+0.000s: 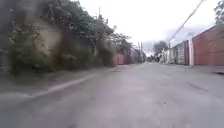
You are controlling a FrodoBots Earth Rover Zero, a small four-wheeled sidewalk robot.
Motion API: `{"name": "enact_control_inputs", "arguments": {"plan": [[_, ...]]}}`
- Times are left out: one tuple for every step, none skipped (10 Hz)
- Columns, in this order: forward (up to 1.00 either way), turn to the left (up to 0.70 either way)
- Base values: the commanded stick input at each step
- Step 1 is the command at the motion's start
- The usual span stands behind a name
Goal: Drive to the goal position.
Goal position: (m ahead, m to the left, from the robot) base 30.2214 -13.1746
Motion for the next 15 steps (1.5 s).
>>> {"name": "enact_control_inputs", "arguments": {"plan": [[1.00, -0.40], [1.00, -0.40], [1.00, -0.40], [1.00, -0.40], [1.00, -0.19], [1.00, 0.00], [1.00, 0.00], [1.00, 0.00], [1.00, 0.00], [1.00, 0.00], [1.00, 0.00], [1.00, 0.00], [1.00, 0.00], [1.00, 0.00], [1.00, -0.05]]}}
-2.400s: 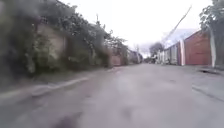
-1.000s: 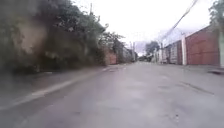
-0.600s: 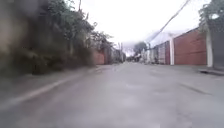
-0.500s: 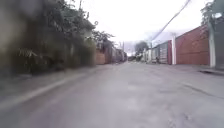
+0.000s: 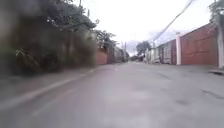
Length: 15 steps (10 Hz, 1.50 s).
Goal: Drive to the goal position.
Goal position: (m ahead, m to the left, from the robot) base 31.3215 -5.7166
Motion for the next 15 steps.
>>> {"name": "enact_control_inputs", "arguments": {"plan": [[1.00, -0.27], [1.00, -0.40], [1.00, -0.40], [1.00, -0.40], [1.00, -0.40], [1.00, -0.40], [1.00, -0.40], [1.00, -0.08], [1.00, 0.00], [1.00, 0.00], [1.00, 0.00], [1.00, 0.00], [1.00, 0.00], [1.00, 0.00], [1.00, 0.00]]}}
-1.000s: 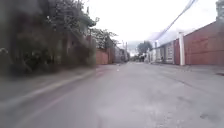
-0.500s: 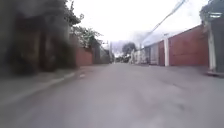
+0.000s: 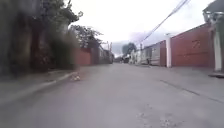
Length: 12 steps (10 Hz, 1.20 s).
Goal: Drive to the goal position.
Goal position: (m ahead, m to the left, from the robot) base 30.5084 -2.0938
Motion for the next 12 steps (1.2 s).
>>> {"name": "enact_control_inputs", "arguments": {"plan": [[1.00, 0.00], [1.00, 0.00], [1.00, 0.00], [1.00, 0.00], [1.00, -0.28], [1.00, -0.40], [1.00, -0.40], [1.00, -0.40], [1.00, -0.17], [1.00, 0.00], [1.00, 0.00], [1.00, 0.00]]}}
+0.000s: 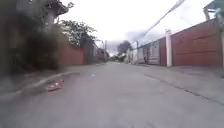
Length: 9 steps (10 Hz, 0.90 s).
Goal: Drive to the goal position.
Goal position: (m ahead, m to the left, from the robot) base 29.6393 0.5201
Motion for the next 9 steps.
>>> {"name": "enact_control_inputs", "arguments": {"plan": [[1.00, 0.00], [1.00, 0.00], [1.00, 0.00], [1.00, 0.00], [1.00, 0.00], [1.00, 0.00], [1.00, 0.00], [1.00, 0.00], [1.00, 0.00]]}}
